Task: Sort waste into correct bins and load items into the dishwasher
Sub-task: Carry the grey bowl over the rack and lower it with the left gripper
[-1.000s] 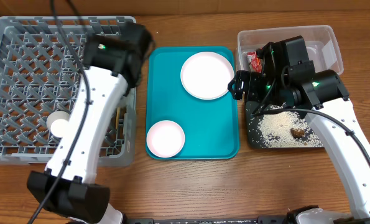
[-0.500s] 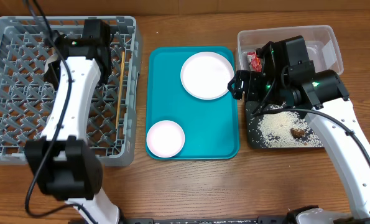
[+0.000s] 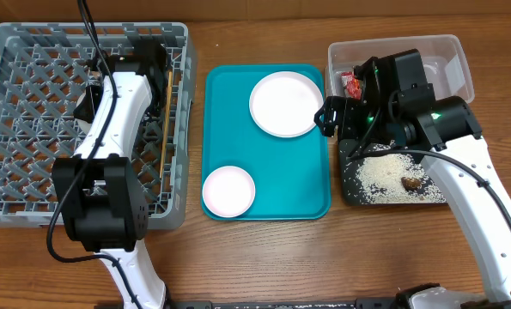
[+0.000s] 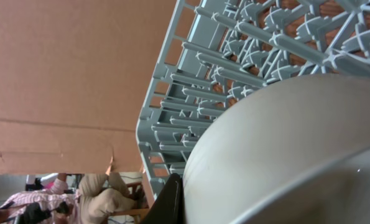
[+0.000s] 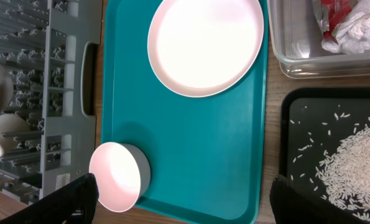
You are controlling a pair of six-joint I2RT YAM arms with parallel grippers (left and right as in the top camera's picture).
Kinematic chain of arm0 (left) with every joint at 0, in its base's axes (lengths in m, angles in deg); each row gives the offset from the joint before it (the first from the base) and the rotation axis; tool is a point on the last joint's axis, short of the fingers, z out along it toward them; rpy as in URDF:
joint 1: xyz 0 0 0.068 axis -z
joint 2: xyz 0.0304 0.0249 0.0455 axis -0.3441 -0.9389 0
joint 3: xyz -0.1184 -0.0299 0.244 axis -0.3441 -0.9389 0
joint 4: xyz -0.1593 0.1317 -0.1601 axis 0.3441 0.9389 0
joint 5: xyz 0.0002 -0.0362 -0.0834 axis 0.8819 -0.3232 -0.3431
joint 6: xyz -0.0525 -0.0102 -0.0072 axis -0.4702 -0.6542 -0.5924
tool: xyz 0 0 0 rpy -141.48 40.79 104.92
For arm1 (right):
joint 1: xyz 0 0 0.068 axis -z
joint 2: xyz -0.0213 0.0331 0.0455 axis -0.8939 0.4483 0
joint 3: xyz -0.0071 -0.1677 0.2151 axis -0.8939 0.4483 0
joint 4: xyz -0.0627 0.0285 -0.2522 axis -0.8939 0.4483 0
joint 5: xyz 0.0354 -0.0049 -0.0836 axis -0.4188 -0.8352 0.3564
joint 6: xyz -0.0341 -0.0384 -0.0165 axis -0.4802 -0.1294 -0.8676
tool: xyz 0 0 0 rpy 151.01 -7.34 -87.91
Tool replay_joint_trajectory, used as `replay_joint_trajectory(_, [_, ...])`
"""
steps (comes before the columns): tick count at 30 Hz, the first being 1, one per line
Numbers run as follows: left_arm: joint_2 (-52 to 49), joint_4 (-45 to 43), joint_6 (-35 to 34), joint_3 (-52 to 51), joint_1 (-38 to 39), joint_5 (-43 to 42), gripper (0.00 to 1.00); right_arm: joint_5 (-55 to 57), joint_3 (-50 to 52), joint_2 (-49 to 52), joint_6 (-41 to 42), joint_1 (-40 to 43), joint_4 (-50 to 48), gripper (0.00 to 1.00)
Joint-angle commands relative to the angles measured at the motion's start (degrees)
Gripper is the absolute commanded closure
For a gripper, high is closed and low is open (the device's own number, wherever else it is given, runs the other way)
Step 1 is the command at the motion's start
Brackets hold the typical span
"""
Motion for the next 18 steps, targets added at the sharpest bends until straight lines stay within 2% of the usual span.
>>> replay_joint_trajectory(1, [-1.31, 1.27, 0.79, -0.35, 1.11, -1.75, 0.96, -0.31, -0.66, 0.11, 0.04, -0.07, -0.61, 0.1])
replay_joint_trajectory(6, [-1.31, 6.01, -3.17, -0.35, 2.51, -1.81, 0.96, -0.28, -0.66, 0.11, 0.04, -0.07, -0.63, 0.11])
replay_joint_trajectory(11, [-1.31, 9.77, -5.25, -0.35, 3.23, -1.6, 0.89, -0.28, -0.66, 0.11, 0.02, -0.07, -0.63, 0.1])
replay_joint_trajectory(16, [-1.31, 9.79, -5.2, -0.35, 2.78, -0.98, 0.91, -0.28, -0.66, 0.11, 0.02, -0.07, -0.5, 0.11])
replay_joint_trajectory(18, [-1.31, 9.35, -5.22, -0.35, 2.82, 1.84, 0.93, -0.28, -0.66, 0.11, 0.02, -0.07, -0.33, 0.1])
